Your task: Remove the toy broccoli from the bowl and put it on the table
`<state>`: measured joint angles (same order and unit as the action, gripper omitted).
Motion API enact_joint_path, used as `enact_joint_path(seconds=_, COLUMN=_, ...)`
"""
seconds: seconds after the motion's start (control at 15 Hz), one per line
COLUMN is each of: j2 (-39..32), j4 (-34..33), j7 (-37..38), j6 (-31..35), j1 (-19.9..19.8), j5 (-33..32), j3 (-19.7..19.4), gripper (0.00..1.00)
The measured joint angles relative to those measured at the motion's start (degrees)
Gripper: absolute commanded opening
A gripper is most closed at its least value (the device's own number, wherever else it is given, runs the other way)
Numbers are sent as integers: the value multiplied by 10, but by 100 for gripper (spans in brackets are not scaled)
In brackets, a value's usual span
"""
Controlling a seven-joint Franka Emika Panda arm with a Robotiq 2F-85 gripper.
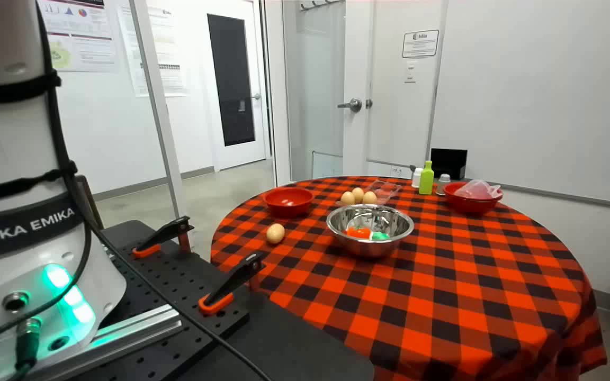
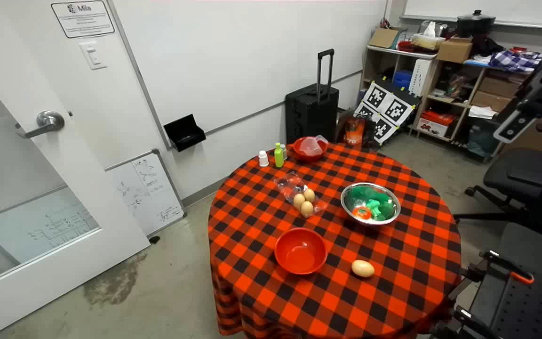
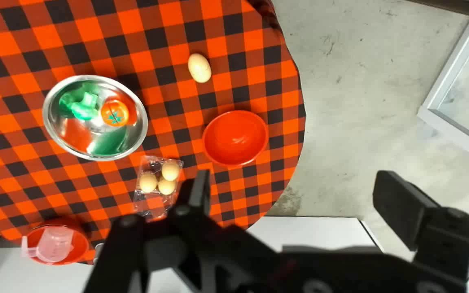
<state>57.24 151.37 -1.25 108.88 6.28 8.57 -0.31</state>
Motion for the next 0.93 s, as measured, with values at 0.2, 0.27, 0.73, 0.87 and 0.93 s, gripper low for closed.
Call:
enact_joint_path(seconds=0.2, j2=0, j4=0, j7=0, j6=0, j1=0, j5=0, j3=0, gripper=100)
enact_joint_path(seconds=0.27, j2=0, j4=0, j7=0, j6=0, j1=0, j5=0, j3=0, gripper=100)
enact_joint_path(seconds=0.73, j2=-25, j4=-5, j7=0, j6=10, j1=-13, j5=-13, j3=-1, gripper=100)
enact_joint_path(seconds=0.87, j2=-53, j4=-10, j7=0, j6=27, j1=-28, j5=-26, j3=-6, gripper=100)
enact_joint_path(seconds=0.93, j2=-72, j4=-13, j7=0, j6=38, j1=-35, j5=-30, j3=-10, gripper=100)
